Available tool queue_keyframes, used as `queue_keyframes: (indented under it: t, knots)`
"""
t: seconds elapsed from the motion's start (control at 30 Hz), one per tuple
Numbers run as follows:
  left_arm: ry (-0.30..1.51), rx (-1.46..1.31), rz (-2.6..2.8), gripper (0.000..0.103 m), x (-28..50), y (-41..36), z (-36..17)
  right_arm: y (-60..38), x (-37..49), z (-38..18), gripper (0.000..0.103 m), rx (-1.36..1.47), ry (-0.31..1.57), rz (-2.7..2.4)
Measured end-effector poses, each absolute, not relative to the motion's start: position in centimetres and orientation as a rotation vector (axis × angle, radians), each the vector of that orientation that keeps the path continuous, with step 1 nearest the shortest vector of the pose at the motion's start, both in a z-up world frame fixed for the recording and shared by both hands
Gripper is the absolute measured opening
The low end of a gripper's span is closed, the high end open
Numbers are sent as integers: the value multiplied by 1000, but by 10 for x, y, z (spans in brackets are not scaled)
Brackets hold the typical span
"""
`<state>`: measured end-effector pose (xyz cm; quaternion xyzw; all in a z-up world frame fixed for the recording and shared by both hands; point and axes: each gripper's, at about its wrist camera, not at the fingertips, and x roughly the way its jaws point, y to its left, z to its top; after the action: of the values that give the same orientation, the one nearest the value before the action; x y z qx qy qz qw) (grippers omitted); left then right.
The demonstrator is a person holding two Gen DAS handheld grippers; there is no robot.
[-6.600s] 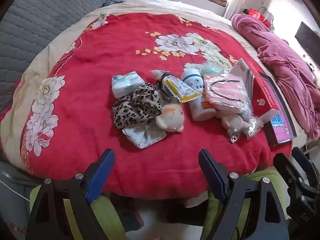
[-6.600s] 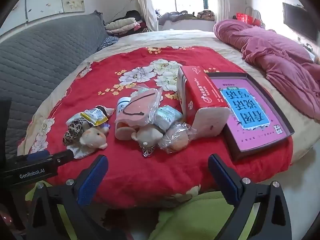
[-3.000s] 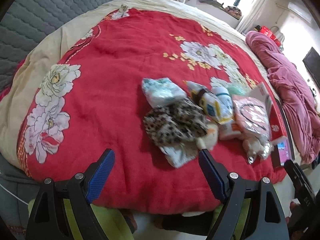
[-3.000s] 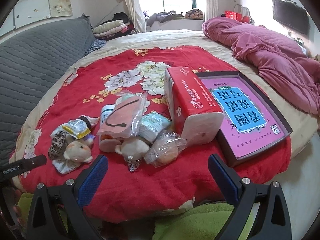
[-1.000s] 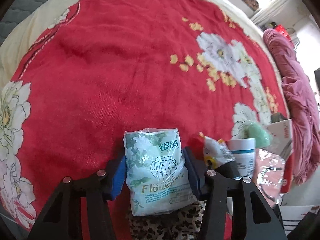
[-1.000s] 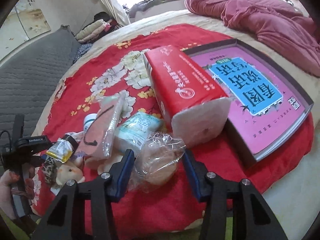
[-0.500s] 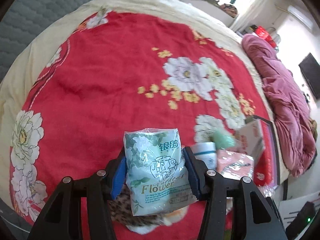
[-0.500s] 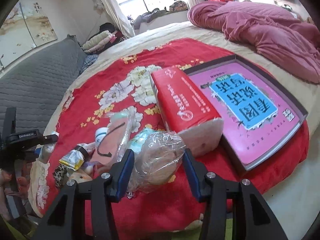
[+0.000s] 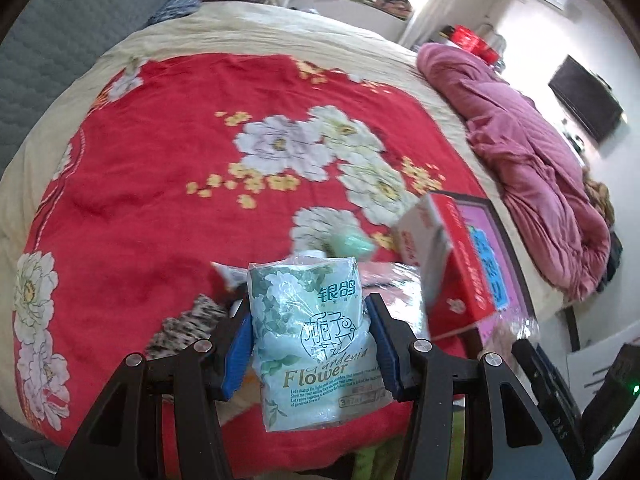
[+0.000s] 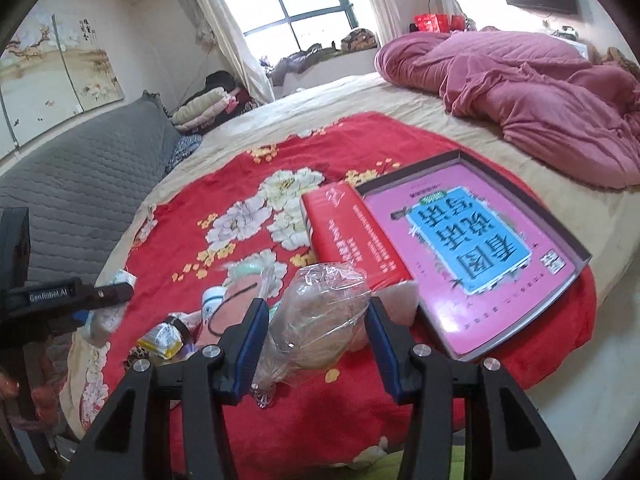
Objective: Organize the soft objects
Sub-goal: 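Carry the Flower packet over the pink book tray with left tool while right tool releases the bun into it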
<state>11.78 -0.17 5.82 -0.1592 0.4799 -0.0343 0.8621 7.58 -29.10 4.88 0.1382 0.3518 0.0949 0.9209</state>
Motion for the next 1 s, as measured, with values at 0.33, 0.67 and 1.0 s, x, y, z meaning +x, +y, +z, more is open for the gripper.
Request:
queue_keyframes:
  t: [0.33,0.67,1.0]
  knots:
    - [985,-270,-172,55,115,-65,82,-327,66,70,50,302,645,138]
    - [988,-193,-269,55,133,-143,96,-385,78,76,50,302,628,47]
    - [1028,-139,-384,55,161,-235,81,-450,92,68,50,367,623,-13]
